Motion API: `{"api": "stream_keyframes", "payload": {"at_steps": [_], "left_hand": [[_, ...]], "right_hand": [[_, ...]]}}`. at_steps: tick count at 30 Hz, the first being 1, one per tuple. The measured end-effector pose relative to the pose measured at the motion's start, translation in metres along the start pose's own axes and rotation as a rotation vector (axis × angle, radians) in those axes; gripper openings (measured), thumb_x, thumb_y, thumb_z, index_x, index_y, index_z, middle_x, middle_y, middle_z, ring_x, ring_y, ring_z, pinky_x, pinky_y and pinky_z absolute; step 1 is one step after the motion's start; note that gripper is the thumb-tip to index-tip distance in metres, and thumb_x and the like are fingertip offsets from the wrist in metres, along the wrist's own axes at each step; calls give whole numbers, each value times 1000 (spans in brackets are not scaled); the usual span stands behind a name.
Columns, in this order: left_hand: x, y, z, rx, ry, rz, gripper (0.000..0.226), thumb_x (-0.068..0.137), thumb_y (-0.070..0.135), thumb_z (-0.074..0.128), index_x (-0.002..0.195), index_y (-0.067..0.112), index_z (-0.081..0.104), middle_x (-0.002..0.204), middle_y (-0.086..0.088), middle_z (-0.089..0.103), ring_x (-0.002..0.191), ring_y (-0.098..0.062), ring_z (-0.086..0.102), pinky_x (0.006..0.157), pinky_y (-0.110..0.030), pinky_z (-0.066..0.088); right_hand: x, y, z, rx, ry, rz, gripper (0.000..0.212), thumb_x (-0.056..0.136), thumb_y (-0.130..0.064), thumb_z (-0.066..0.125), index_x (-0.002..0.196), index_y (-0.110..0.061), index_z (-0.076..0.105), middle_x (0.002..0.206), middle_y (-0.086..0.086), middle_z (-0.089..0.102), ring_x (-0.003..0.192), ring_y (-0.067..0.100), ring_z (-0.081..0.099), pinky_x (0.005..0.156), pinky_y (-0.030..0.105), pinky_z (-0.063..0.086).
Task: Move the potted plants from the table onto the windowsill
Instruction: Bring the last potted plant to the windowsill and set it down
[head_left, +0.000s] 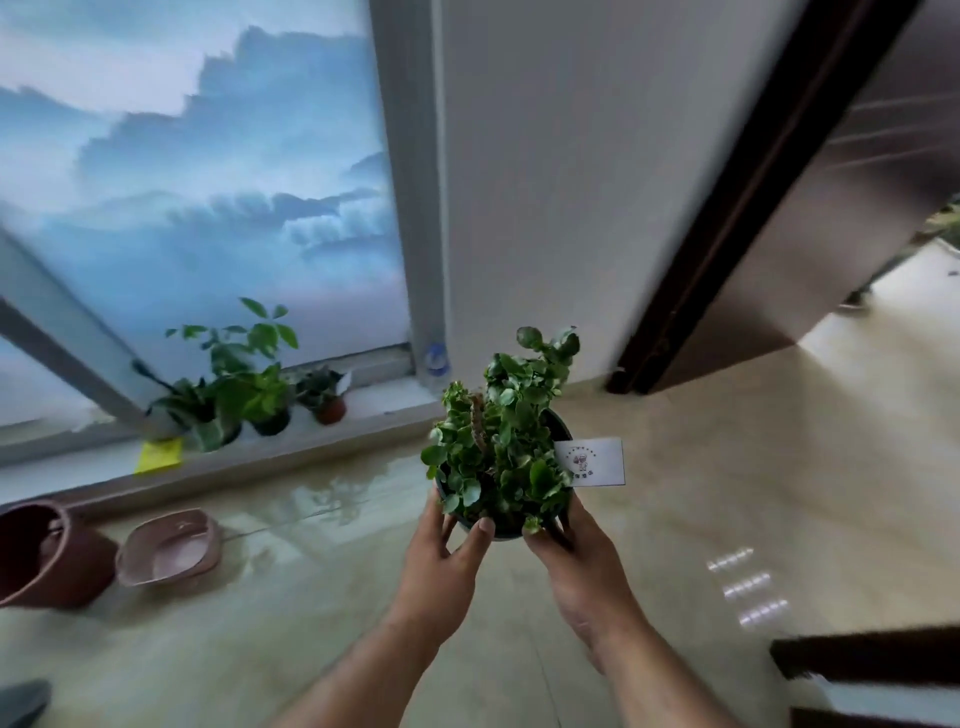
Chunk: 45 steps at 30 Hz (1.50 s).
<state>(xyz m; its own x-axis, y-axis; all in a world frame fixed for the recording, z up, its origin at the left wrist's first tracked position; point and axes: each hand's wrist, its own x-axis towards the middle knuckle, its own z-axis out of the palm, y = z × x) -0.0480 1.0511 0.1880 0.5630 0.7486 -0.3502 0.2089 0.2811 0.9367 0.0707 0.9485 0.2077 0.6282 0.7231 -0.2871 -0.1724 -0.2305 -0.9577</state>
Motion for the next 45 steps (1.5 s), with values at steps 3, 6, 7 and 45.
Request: {"api": "stream_keyframes", "payload": {"at_steps": [3, 6, 7, 45], "left_hand": [[39, -2, -48, -27, 50, -11, 66, 94, 20, 66, 150, 37, 35, 133, 24, 58, 121, 20, 49, 80, 2, 45], [77, -9, -89, -64, 95, -27, 65, 95, 18, 65, 149, 39, 35, 135, 19, 60, 127, 10, 50, 83, -2, 47], [91, -13, -102, -77, 109, -31, 65, 95, 19, 65, 149, 39, 35, 135, 19, 60, 128, 9, 50, 85, -3, 47], [566, -274, -193, -105, 275, -95, 61, 93, 15, 67, 148, 27, 42, 132, 18, 62, 121, 15, 53, 91, 2, 41]], "right_hand": [[43, -1, 51, -2, -64, 21, 53, 96, -5, 65, 140, -34, 58, 129, -18, 72, 123, -6, 62, 89, 11, 49], [85, 4, 94, -9, -101, 43, 53, 95, -3, 66, 140, -31, 58, 129, -17, 72, 123, -5, 62, 95, 16, 48], [100, 8, 109, -12, -119, 51, 53, 95, -2, 65, 140, -31, 58, 128, -17, 72, 122, -5, 63, 98, 18, 48], [573, 293, 242, -31, -191, 156, 43, 94, 0, 67, 132, -20, 66, 123, -9, 76, 120, 3, 66, 98, 21, 46]]}}
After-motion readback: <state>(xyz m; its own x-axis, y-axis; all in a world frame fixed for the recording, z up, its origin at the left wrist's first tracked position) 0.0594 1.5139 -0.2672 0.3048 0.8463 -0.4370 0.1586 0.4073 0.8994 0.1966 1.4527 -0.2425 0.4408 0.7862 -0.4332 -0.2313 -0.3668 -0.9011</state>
